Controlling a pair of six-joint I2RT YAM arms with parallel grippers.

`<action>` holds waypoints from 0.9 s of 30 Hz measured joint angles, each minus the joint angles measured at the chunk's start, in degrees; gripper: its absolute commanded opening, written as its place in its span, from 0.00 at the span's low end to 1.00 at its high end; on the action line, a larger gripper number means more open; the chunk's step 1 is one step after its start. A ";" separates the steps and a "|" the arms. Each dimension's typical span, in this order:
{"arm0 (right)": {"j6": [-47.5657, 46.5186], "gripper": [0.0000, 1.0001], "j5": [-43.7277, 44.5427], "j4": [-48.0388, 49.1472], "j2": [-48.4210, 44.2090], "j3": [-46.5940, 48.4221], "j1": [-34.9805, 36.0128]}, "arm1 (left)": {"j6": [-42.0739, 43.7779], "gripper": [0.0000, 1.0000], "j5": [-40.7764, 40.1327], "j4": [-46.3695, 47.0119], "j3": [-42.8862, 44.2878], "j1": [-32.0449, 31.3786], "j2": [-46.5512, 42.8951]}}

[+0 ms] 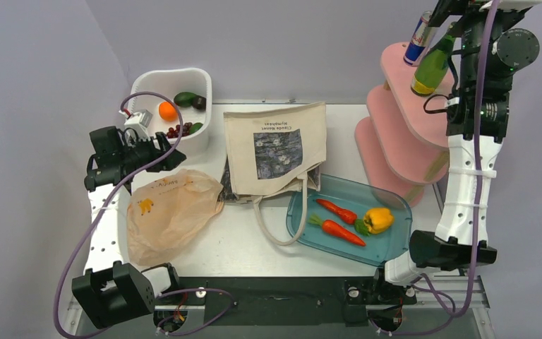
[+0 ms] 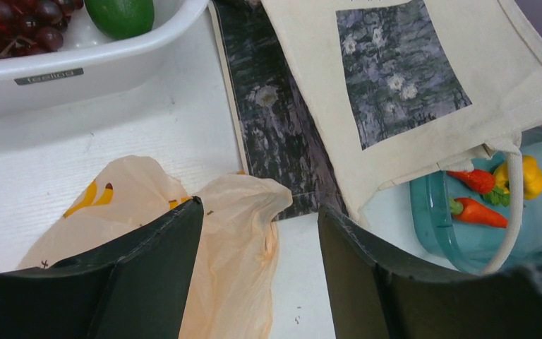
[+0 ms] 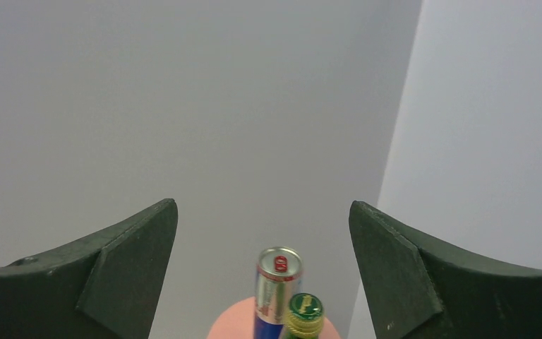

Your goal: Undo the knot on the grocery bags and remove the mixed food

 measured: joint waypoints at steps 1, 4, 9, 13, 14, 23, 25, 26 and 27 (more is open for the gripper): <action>0.13 0.87 -1.14 -0.17 -0.87 0.02 0.44 | 0.79 0.59 0.02 -1.49 0.09 0.15 -0.46; 0.72 0.87 -5.03 -1.46 -3.78 -0.07 2.34 | 4.35 0.59 -0.11 -7.30 0.87 1.62 -1.68; 0.63 0.86 -10.05 -5.29 -9.75 -4.26 9.70 | 12.79 0.59 -2.45 -19.26 4.74 8.17 -0.94; 0.74 0.86 -13.86 -8.15 -13.84 -12.68 16.83 | 21.22 0.59 -8.41 -25.53 6.34 12.37 1.11; 0.72 0.86 -14.60 -8.98 -14.38 -14.99 18.75 | 23.52 0.59 -10.91 -26.45 6.08 13.00 1.46; -2.14 0.84 -19.37 -17.29 -11.10 -30.18 35.08 | 35.78 0.59 -29.11 -20.96 -7.17 13.73 6.69; -2.80 0.84 -20.39 -18.16 -10.38 -31.82 37.16 | 36.70 0.56 -29.97 -19.30 -9.38 13.73 9.66; -2.95 0.84 -20.76 -18.16 -10.21 -32.28 37.77 | 37.11 0.45 -29.86 -18.69 -10.08 13.73 10.93; -2.99 0.84 -21.20 -18.10 -9.99 -32.76 38.32 | 37.35 0.36 -29.31 -18.21 -10.56 13.73 11.89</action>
